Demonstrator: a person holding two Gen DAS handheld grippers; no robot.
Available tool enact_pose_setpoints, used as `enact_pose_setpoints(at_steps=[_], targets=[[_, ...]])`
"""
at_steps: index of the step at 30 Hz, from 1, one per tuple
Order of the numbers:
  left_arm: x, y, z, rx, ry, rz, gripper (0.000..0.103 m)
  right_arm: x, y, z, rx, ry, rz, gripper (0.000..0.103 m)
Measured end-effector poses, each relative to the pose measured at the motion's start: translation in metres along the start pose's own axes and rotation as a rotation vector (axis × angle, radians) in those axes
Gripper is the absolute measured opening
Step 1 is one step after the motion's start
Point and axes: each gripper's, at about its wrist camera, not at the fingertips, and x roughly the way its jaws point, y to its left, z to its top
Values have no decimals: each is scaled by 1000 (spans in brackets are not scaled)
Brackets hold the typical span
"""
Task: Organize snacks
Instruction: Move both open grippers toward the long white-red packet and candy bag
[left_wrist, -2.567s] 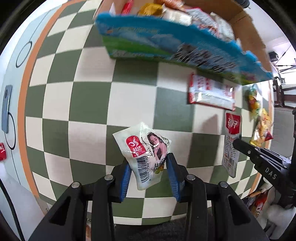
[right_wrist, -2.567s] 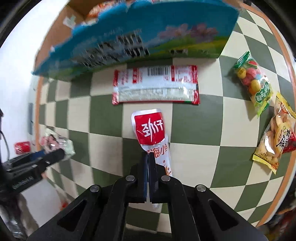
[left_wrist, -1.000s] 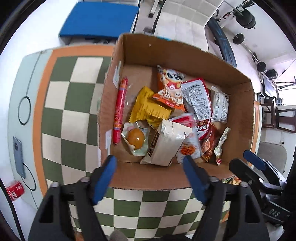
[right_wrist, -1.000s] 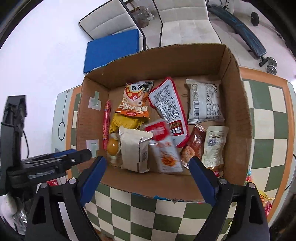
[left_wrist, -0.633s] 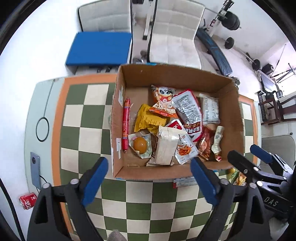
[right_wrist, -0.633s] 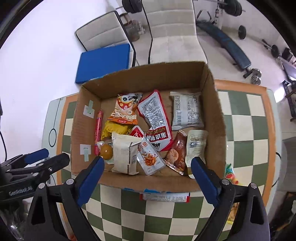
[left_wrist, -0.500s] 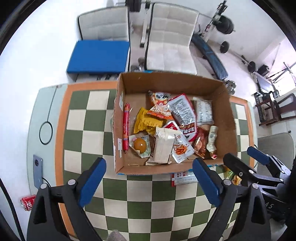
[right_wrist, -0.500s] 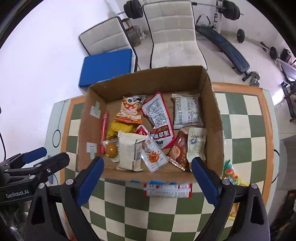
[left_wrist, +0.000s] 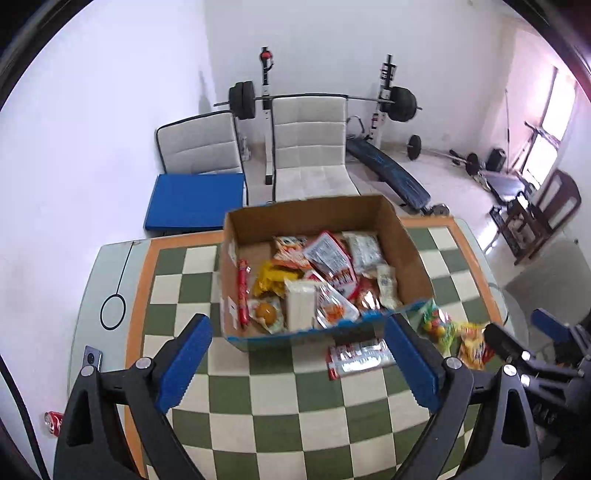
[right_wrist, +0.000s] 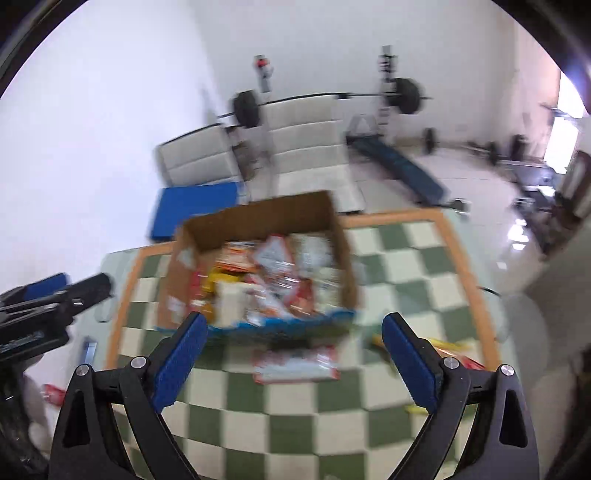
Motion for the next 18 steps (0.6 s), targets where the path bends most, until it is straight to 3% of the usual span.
enact_pose_setpoints(at_steps=[5,13,18], targets=[[15,-32,-39,-32,48,-16,96,5,-52,-33,50,108,-131,98],[90,-73,-66,-112,267,23,96,75,-172,-77,240,327,-107,97],[147,-81,-77,-225,409,68,94,134,-214,-87,280,444,-82,97]])
